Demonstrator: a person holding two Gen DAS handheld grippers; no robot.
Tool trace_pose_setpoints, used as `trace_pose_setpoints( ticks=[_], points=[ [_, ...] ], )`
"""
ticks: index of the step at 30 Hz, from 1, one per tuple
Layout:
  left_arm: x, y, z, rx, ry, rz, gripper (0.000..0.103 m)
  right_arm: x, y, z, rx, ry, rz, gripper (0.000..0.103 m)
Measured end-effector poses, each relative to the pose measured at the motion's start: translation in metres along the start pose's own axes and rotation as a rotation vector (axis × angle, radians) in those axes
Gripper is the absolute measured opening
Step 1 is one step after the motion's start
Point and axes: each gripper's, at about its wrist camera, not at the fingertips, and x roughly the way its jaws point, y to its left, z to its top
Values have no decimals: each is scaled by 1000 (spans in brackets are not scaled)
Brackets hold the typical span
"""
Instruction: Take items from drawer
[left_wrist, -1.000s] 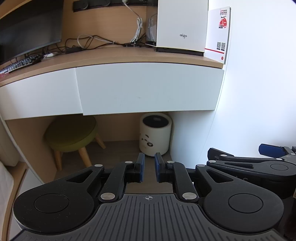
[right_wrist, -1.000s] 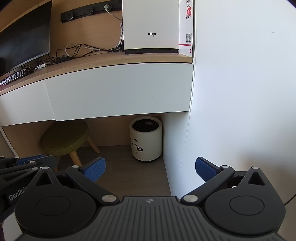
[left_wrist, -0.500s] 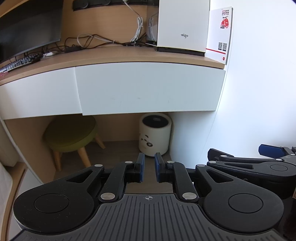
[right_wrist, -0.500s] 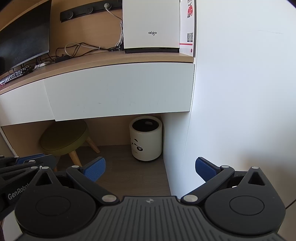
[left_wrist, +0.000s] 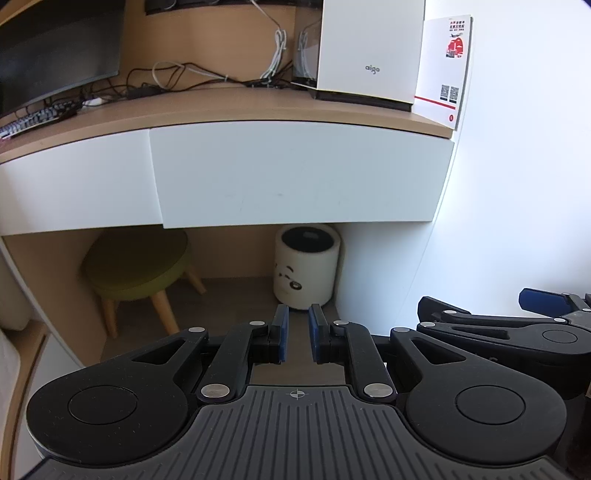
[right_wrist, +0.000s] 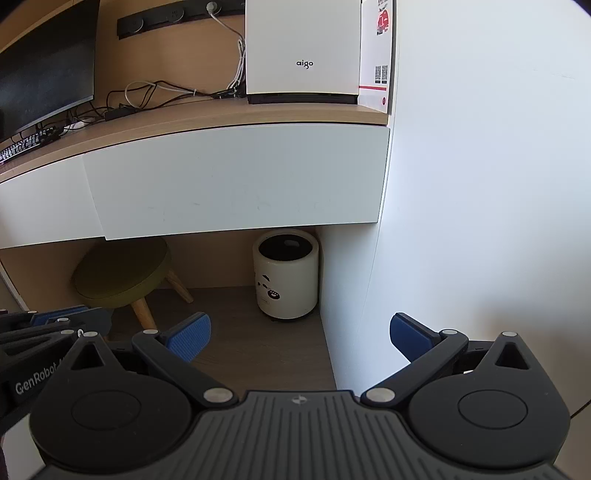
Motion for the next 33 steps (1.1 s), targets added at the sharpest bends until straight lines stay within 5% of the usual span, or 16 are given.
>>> trace_pose_setpoints(
  ticks=[11,33],
  points=[
    [-6,22,25,-17,40,-32,14,-8,12,18,7,18,-19,103],
    [-45,86,123,-175,77,-95,15,-41,50,137,11,-17,-18,103]
  ],
)
